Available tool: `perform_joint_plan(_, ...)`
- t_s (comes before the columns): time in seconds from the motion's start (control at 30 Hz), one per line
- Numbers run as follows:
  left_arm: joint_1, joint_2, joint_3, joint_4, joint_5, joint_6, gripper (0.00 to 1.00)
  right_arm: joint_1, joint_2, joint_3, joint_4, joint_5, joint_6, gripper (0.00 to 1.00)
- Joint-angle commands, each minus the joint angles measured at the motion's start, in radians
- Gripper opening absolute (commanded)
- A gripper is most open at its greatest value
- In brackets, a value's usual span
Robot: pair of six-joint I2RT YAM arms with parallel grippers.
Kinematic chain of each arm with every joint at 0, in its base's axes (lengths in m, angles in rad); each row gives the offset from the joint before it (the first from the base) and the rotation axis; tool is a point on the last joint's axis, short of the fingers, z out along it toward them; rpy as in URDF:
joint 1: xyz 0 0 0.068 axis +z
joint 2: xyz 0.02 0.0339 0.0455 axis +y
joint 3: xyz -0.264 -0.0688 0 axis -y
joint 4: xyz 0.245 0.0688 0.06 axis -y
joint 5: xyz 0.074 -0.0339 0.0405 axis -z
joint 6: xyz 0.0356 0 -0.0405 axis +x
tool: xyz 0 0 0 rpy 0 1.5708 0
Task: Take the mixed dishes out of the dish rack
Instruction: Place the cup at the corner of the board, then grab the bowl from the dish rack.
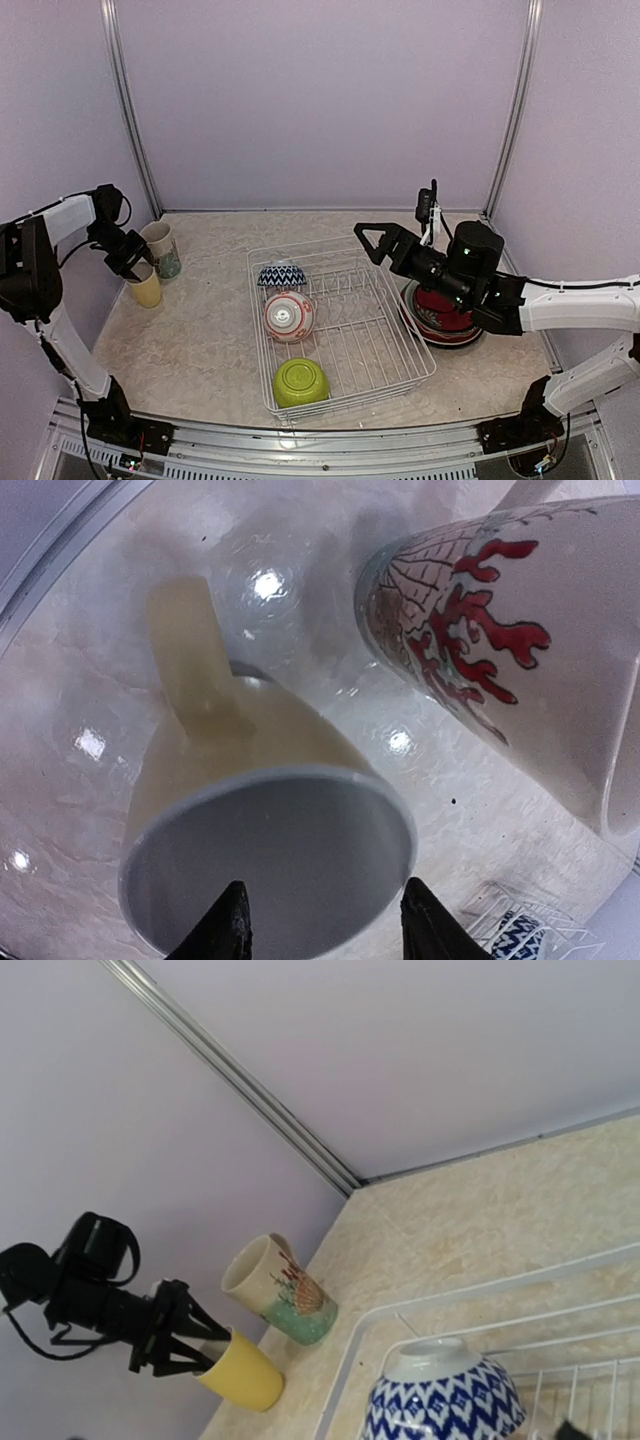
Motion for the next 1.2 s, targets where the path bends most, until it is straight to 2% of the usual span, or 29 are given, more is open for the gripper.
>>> perform_joint_plan(0.0, -0.004, -0.009, -0.01, 0.004, -0.022, 0.019, 0.53, 0.0, 0.039, 0.042, -0.081, -0.005, -0.02, 0.99)
perform_joint_plan(0.07, -0.009, -0.029, -0.016, 0.004, -0.032, 0.023, 0.6, 0.002, 0.056, 0.065, -0.108, -0.009, -0.029, 0.99)
perform_joint_plan(0.27, -0.053, -0.105, 0.002, -0.018, -0.072, 0.039, 0.7, 0.007, 0.127, 0.157, -0.255, -0.021, -0.082, 0.99)
perform_joint_plan(0.4, -0.096, -0.201, 0.017, -0.018, -0.086, 0.062, 0.79, 0.012, 0.184, 0.23, -0.353, -0.027, -0.124, 0.99)
perform_joint_plan(0.6, -0.236, -0.376, 0.068, 0.047, -0.072, 0.11, 0.98, 0.033, 0.314, 0.401, -0.54, -0.034, -0.23, 1.0)
perform_joint_plan(0.77, -0.41, -0.425, 0.18, 0.129, -0.065, 0.175, 0.99, 0.055, 0.466, 0.618, -0.776, -0.031, -0.358, 1.0)
perform_joint_plan(0.93, -0.563, -0.382, 0.29, 0.193, -0.054, 0.305, 0.99, 0.081, 0.625, 0.856, -1.003, 0.022, -0.555, 1.0)
perform_joint_plan(1.07, -0.599, -0.372, 0.249, 0.235, -0.062, 0.352, 0.99, 0.096, 0.727, 1.031, -1.142, 0.059, -0.767, 1.0)
perform_joint_plan(1.17, -0.598, -0.388, 0.197, 0.244, -0.106, 0.378, 0.99, 0.097, 0.773, 1.079, -1.183, 0.067, -0.918, 1.0)
